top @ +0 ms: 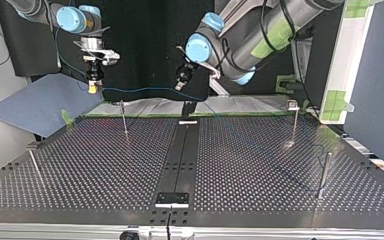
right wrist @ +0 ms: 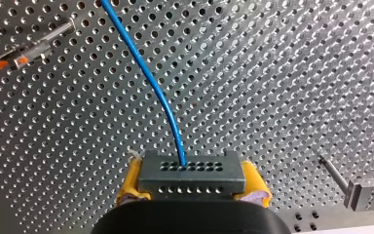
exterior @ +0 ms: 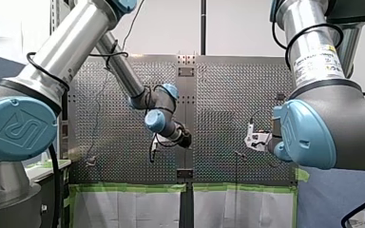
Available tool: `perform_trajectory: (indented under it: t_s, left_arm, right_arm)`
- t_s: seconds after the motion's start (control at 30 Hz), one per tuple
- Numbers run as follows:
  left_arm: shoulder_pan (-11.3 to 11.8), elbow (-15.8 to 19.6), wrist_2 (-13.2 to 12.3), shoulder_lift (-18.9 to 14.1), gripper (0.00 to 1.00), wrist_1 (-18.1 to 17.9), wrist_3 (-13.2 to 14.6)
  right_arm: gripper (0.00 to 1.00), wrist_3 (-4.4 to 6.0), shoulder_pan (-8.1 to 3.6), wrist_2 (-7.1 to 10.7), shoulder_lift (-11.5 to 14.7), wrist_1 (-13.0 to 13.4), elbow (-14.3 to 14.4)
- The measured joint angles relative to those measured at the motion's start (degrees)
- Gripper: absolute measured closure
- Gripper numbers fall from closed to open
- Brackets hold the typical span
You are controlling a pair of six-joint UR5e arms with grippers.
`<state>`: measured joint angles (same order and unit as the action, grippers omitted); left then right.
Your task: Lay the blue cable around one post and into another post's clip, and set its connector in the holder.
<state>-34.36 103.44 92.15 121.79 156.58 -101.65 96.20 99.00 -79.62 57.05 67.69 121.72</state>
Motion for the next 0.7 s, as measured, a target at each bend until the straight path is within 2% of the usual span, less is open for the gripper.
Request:
perform_trajectory:
  t_s: [0.3,0.7]
  left_arm:
    - [-0.4,-3.7,1.7,4.2,0.00,-4.3,-0.2]
    - [-0.6,-4.1,2.5,10.2,0.00,-10.2,-0.3]
  right_arm:
    - [1.00,0.06,0.01,0.01,0.0,0.2,0.1]
    - [1.00,0.06,-0.13,-0.18,0.0,0.5,0.1]
